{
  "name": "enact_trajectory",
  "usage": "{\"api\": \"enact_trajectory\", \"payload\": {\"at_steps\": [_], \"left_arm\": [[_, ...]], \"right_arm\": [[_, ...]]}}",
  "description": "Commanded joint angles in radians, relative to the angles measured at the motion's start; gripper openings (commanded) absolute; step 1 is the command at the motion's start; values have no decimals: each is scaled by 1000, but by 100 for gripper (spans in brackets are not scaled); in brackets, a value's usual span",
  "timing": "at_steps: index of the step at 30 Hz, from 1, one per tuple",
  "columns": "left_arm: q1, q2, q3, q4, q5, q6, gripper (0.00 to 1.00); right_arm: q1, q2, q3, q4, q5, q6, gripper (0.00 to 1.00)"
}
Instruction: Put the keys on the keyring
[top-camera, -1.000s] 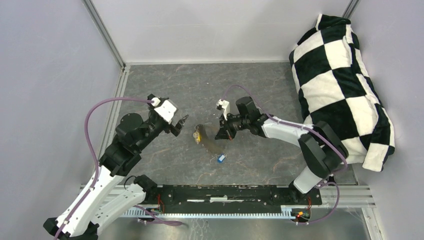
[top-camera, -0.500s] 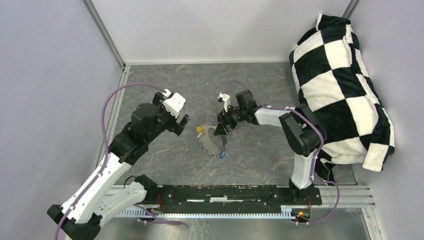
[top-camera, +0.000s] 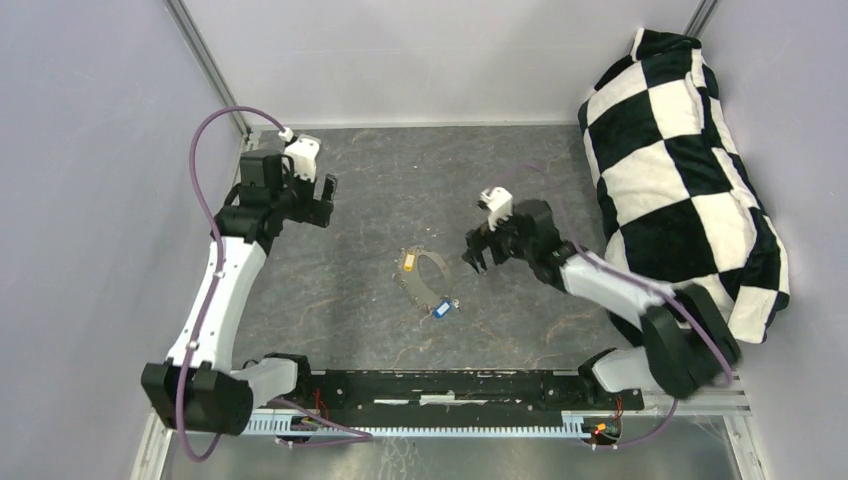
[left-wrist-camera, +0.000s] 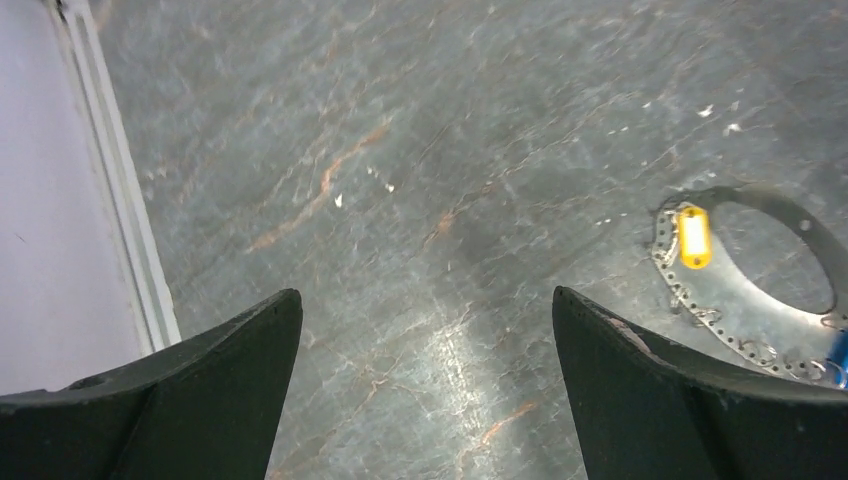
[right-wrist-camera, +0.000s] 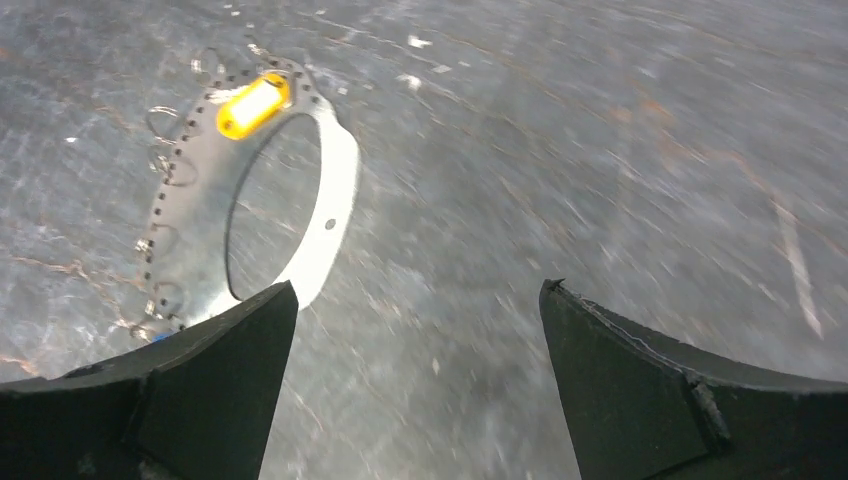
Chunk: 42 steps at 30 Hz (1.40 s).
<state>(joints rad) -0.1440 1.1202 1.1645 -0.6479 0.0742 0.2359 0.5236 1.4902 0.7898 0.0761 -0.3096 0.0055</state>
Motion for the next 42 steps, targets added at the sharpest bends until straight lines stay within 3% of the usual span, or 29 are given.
{"api": "enact_trajectory", "payload": {"at_steps": [1, 7, 10, 13, 19, 26, 32, 36, 38, 42], "left_arm": [[102, 68, -38, 53, 144, -37, 100], [192, 11, -424, 485, 164, -50, 100], [216, 20, -547, 704, 185, -71, 100], [231, 68, -626, 877, 186, -77, 100], [291, 187, -809, 1358, 280, -228, 100], [292, 325, -892, 1730, 278, -298, 100], [278, 370, -923, 1825, 294, -278, 100], [223, 357, -1008, 1934, 208, -218, 100], [192, 446, -1070, 2146, 169, -213, 100], [156, 411, -995, 1958, 103, -187, 100]], "right_arm": [[-11, -271, -247, 171, 298, 52, 98], [-47, -564, -509, 242, 849, 133, 98], [-62, -692, -699, 505, 1061, 14, 98], [-91, -688, -819, 794, 1207, -151, 98], [-244, -453, -869, 1030, 1101, -154, 98], [-293, -264, -899, 1254, 978, -188, 98], [-307, -162, -899, 1351, 884, -200, 98], [-323, -102, -899, 1407, 784, -229, 98], [-345, -113, -878, 1342, 722, -216, 98], [-409, -114, -847, 1275, 601, -193, 98]]}}
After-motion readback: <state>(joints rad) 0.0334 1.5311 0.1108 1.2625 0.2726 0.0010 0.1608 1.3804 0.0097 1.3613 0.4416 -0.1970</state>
